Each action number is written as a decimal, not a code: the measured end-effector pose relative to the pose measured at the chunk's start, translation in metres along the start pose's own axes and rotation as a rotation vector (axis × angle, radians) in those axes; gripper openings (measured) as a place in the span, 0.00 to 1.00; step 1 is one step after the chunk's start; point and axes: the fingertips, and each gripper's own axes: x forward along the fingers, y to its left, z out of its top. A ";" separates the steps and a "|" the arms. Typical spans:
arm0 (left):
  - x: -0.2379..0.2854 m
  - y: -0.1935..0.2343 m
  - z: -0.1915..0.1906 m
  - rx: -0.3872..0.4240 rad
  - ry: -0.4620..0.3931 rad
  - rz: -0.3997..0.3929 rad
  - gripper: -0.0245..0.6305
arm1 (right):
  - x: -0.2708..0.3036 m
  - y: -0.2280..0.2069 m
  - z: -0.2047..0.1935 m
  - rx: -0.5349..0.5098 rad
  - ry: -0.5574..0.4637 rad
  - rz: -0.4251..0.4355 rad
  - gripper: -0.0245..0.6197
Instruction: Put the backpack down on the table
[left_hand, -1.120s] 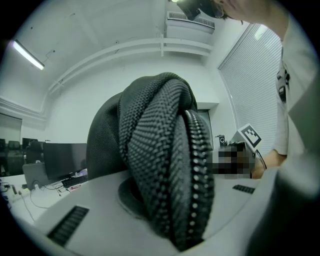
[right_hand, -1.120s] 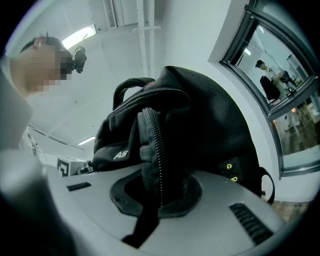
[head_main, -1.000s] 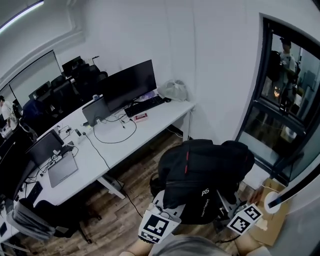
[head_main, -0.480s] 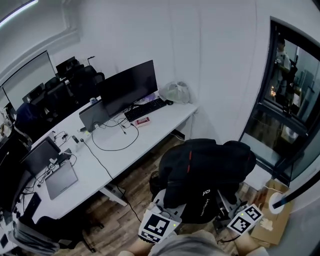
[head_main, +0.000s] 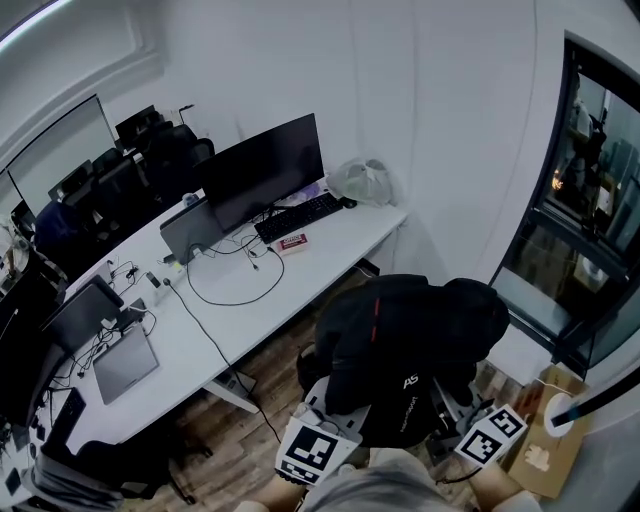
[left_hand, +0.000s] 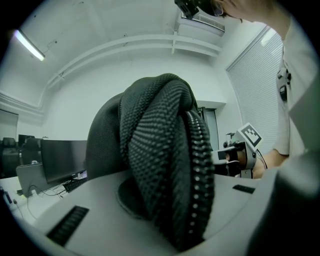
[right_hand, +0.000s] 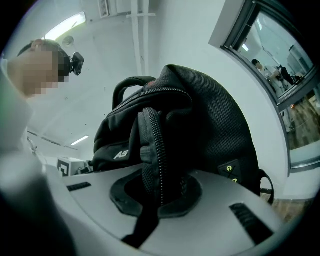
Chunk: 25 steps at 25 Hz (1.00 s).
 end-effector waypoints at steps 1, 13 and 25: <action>0.007 0.005 -0.002 0.002 0.003 0.002 0.12 | 0.006 -0.007 0.002 0.003 0.003 0.002 0.07; 0.126 0.069 0.009 0.015 -0.007 0.052 0.12 | 0.085 -0.109 0.059 -0.020 0.014 0.064 0.07; 0.222 0.115 0.017 0.008 -0.007 0.092 0.12 | 0.143 -0.192 0.107 -0.045 0.021 0.099 0.07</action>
